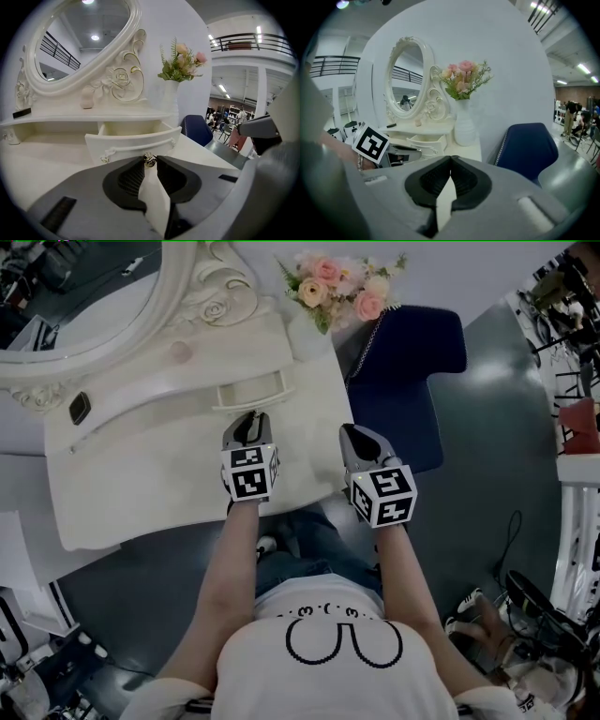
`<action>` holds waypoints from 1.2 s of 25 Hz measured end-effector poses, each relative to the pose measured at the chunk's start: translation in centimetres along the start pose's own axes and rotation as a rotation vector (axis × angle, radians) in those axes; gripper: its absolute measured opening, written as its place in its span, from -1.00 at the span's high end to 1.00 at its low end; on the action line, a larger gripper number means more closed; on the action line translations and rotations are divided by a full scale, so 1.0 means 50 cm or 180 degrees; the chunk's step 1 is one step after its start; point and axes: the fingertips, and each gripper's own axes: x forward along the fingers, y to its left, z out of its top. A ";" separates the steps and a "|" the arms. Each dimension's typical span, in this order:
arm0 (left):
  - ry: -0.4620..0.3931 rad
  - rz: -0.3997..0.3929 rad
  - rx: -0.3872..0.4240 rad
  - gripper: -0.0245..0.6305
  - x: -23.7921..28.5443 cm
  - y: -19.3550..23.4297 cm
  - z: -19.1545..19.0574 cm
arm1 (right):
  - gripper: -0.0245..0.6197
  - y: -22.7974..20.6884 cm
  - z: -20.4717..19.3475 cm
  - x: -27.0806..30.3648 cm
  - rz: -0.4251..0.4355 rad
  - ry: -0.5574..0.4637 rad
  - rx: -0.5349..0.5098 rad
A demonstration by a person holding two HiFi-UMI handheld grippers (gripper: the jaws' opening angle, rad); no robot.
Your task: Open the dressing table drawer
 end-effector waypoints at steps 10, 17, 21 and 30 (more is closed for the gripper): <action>0.0051 -0.0010 -0.0037 0.66 -0.012 -0.004 -0.009 | 0.93 0.010 -0.003 -0.022 -0.0025 -0.0034 0.0013; 0.0066 -0.0015 -0.0053 0.63 -0.041 -0.003 -0.012 | 0.93 0.029 0.008 -0.043 -0.0077 -0.0102 0.0003; 0.0031 -0.0048 -0.0026 0.63 -0.073 0.004 -0.014 | 0.93 0.047 0.011 -0.064 -0.0151 -0.0165 0.0020; -0.0170 -0.0085 0.0128 0.63 -0.192 0.056 -0.013 | 0.93 0.143 0.025 -0.124 -0.0309 -0.0372 -0.0026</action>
